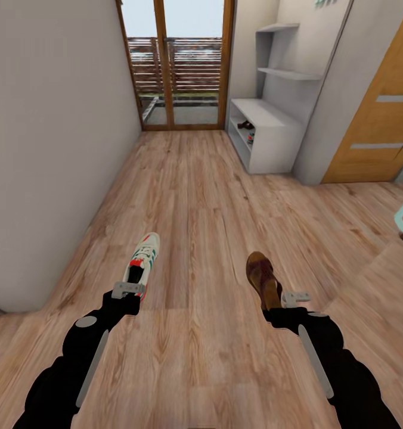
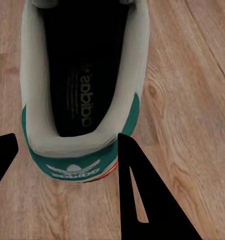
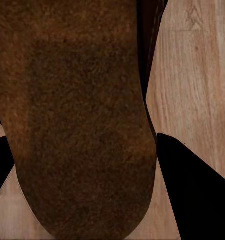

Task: Pick up the two gym shoes and the two sandals from the corridor floor and place them onto the hallstand (shoe rack) in the corridor, making sure they are on the rack and not on the floor. Arrange them so the two gym shoes are next to each other and the two sandals are next to each other.

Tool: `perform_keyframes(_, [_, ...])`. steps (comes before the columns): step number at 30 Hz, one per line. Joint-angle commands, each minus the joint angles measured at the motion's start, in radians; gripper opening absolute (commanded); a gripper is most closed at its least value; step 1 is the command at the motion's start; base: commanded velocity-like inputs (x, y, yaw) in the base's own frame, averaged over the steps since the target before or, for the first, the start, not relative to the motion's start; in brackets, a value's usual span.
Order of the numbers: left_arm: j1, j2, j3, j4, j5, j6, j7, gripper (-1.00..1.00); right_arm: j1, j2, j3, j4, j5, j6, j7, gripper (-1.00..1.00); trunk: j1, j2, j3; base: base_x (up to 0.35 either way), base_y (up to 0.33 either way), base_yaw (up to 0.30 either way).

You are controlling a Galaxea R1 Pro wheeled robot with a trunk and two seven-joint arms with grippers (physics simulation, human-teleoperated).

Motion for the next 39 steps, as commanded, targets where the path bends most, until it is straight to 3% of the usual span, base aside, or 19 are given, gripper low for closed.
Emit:
perform_keyframes(1, [0.000,0.000,-0.001,-0.001,-0.009,0.005,-0.006,-1.00,-0.001,-0.001,0.001,-0.001,-0.007,0.005,-0.004,-1.00,0.000,0.000,-0.001,0.334,0.000,0.000])
perform_keyframes(39, [0.000,0.000,-0.001,-0.002,-0.009,0.005,-0.006,-1.00,-0.001,-0.001,0.001,-0.001,-0.007,0.004,-0.003,-1.00,0.000,0.000,0.010,0.334,0.000,0.000])
